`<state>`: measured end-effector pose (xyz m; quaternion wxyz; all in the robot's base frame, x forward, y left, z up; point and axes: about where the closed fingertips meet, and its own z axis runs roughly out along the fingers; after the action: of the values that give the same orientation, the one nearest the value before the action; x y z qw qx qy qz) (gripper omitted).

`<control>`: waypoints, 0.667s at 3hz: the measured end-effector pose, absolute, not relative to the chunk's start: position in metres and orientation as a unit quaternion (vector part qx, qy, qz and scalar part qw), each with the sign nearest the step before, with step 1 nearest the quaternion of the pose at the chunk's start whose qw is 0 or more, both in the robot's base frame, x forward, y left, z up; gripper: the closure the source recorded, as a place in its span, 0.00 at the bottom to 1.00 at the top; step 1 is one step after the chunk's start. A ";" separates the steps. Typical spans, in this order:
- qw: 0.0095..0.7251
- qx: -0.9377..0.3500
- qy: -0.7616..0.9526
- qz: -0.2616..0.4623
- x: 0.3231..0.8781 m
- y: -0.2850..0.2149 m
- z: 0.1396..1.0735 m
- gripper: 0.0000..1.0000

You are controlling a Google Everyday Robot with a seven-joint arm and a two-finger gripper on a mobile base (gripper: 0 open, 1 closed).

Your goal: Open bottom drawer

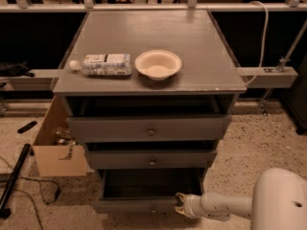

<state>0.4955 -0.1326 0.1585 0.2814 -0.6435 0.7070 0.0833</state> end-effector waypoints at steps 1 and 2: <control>0.281 -0.644 0.707 0.083 0.495 -0.132 0.159 0.76; 0.281 -0.644 0.707 0.083 0.495 -0.132 0.159 0.53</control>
Offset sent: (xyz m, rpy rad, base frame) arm 0.0000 0.0002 0.0000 0.0000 0.0000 0.0001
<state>0.4955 -0.1324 0.1586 0.2814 -0.6435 0.7070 0.0833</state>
